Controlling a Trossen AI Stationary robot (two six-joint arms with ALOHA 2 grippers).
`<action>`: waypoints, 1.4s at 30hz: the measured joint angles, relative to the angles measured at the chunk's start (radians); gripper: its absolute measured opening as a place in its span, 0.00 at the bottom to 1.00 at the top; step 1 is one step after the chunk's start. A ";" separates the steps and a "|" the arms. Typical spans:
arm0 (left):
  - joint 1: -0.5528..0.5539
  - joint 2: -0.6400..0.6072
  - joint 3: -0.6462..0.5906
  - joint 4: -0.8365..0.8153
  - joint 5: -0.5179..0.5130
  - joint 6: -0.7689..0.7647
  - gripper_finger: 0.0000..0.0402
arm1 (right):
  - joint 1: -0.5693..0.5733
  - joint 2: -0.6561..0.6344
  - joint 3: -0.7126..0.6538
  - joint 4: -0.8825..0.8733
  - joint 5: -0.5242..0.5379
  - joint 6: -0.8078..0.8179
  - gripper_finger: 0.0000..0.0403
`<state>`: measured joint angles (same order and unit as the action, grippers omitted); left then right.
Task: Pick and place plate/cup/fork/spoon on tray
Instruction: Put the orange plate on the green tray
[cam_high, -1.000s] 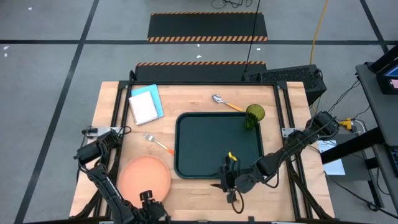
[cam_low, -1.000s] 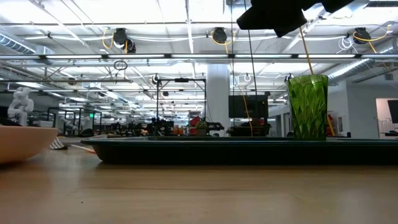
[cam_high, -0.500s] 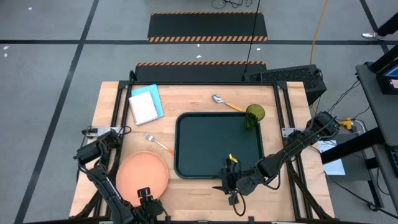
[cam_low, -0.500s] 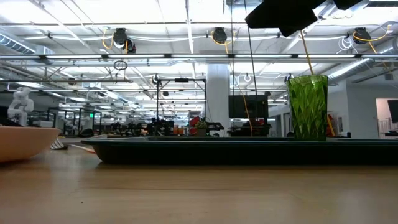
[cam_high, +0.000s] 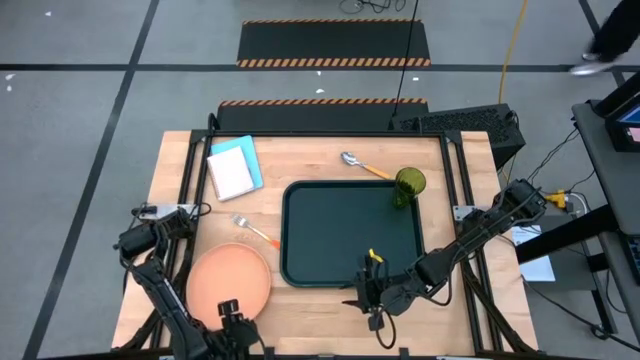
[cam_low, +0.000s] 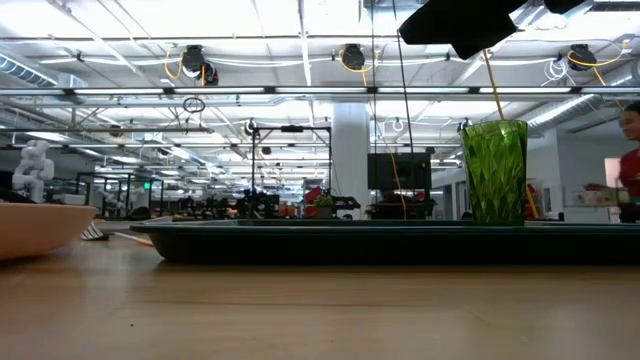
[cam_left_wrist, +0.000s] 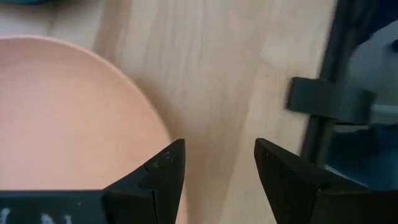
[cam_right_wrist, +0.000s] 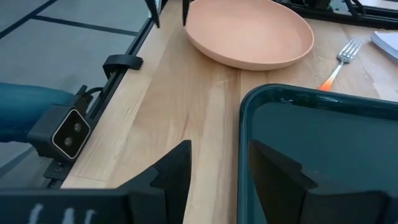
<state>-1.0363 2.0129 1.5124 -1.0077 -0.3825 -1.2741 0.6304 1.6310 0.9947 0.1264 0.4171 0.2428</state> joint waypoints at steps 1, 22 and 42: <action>0.000 0.000 0.000 -0.013 0.000 -0.009 0.49 | 0.000 0.000 0.000 -0.002 0.000 0.000 0.38; -0.018 0.002 -0.050 -0.011 -0.011 -0.063 0.49 | 0.000 0.000 0.000 -0.004 0.000 0.000 0.38; -0.025 0.003 -0.175 0.118 -0.022 -0.009 0.17 | 0.006 0.000 0.000 -0.004 0.000 0.000 0.38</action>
<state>-1.0615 2.0159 1.3371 -0.8900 -0.4040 -1.2829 0.6365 1.6306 0.9947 0.1226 0.4175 0.2432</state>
